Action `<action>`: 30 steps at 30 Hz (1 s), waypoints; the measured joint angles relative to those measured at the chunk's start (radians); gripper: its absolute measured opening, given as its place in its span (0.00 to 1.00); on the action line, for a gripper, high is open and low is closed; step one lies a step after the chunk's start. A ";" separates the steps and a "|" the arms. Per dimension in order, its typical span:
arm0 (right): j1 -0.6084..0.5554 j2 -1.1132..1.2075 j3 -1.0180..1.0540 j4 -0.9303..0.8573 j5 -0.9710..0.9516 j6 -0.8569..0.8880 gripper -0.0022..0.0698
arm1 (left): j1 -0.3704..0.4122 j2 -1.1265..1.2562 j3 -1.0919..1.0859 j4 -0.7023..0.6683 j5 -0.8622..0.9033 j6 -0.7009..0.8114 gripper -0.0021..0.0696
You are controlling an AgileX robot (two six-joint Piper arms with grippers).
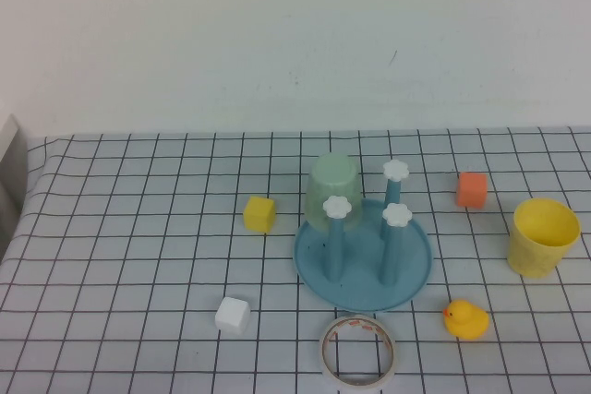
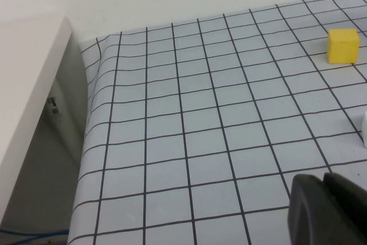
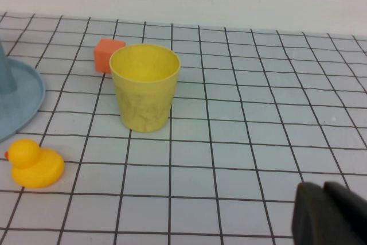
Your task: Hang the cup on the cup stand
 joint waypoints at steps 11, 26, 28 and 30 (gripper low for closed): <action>0.000 0.000 0.000 0.000 0.000 0.000 0.03 | 0.000 0.000 0.000 0.000 0.000 -0.002 0.03; 0.000 0.000 0.000 0.000 0.000 0.000 0.03 | 0.000 0.000 0.000 0.000 0.000 0.008 0.03; 0.000 0.000 0.000 0.000 0.000 0.000 0.03 | 0.000 0.000 0.000 0.002 0.000 0.008 0.03; 0.000 0.000 0.000 0.000 0.000 0.000 0.03 | 0.000 0.000 0.000 0.006 0.000 0.008 0.03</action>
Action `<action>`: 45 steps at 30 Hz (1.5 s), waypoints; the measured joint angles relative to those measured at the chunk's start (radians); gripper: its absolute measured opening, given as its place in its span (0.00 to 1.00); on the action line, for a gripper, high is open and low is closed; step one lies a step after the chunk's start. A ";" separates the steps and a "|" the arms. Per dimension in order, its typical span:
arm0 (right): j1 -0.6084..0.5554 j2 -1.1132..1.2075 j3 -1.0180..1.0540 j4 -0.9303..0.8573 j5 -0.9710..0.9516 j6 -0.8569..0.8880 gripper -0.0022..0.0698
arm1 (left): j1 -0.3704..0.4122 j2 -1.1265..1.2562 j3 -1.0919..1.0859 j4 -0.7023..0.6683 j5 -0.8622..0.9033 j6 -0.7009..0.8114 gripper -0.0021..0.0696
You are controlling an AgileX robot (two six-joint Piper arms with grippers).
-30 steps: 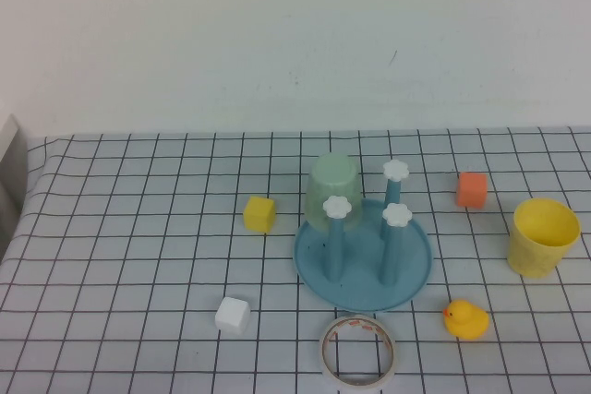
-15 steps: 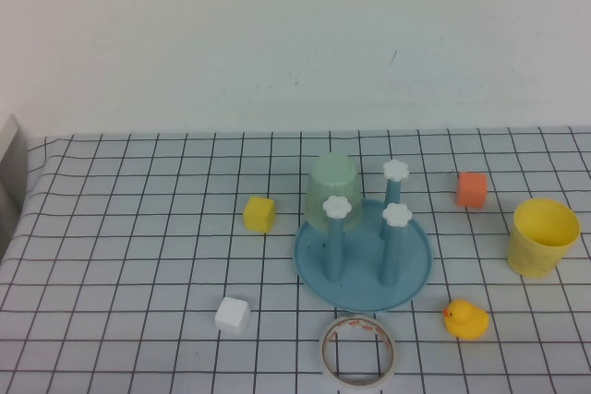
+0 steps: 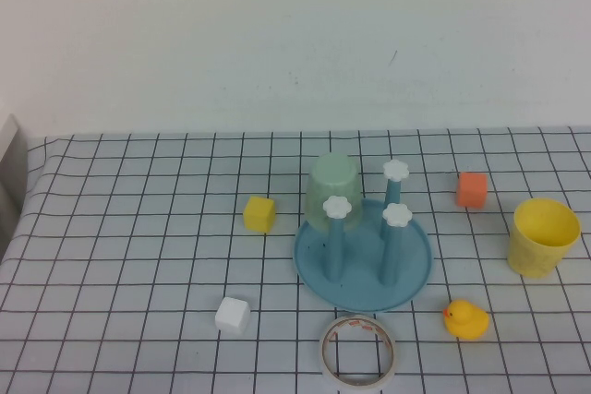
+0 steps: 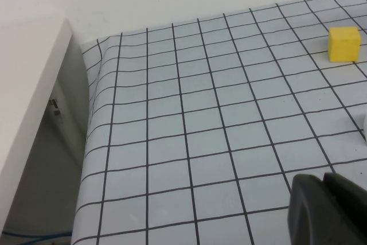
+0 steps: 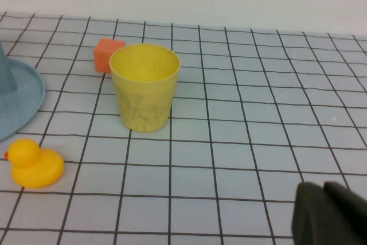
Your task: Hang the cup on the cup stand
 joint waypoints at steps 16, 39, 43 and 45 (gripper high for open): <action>0.000 0.000 0.010 0.011 -0.539 0.000 0.03 | 0.000 0.000 0.008 0.054 -0.733 0.030 0.03; 0.000 0.000 -0.011 0.246 -0.958 -0.103 0.03 | 0.000 0.000 -0.001 0.096 -1.196 0.038 0.03; 0.000 0.000 -0.130 0.276 -0.870 -0.232 0.03 | 0.000 0.000 -0.163 0.098 -0.904 -0.059 0.03; 0.000 0.000 -0.209 0.276 -0.737 -0.280 0.03 | 0.000 0.000 -0.284 0.098 -0.689 -0.073 0.03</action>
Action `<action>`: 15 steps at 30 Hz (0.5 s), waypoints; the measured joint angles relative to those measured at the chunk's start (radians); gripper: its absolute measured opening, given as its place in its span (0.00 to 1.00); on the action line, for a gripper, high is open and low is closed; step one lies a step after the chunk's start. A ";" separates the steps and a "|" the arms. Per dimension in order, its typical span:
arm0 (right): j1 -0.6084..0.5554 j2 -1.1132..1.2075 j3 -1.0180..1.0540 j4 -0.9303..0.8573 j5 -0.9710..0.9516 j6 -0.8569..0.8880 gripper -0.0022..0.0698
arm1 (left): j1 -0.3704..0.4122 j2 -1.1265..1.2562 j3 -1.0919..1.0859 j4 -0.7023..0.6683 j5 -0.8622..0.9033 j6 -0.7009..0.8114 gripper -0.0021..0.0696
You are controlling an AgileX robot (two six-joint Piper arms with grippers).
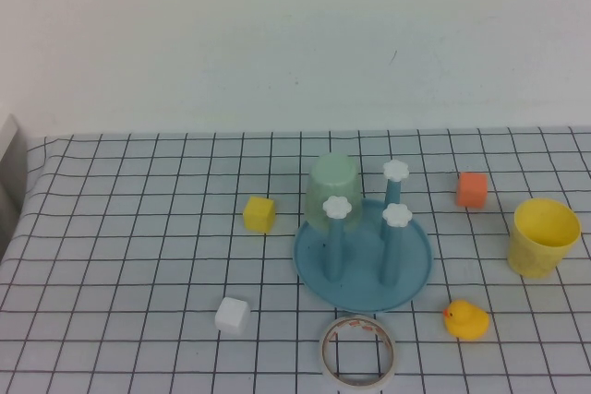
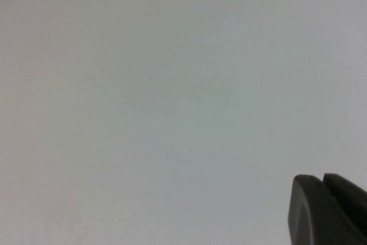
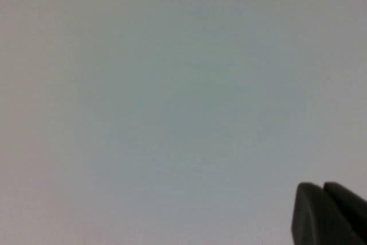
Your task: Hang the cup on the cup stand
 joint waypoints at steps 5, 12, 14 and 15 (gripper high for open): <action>0.000 0.069 -0.191 0.000 0.325 -0.196 0.03 | 0.000 0.101 -0.208 -0.004 0.344 -0.006 0.03; 0.000 0.377 -0.226 -0.002 0.582 -0.281 0.03 | 0.000 0.276 -0.231 -0.014 0.614 -0.009 0.03; 0.000 0.481 -0.226 0.003 0.660 -0.285 0.03 | 0.000 0.312 -0.231 -0.040 0.652 -0.011 0.03; 0.000 0.522 -0.226 0.005 0.687 -0.285 0.03 | 0.000 0.326 -0.231 -0.056 0.658 -0.013 0.03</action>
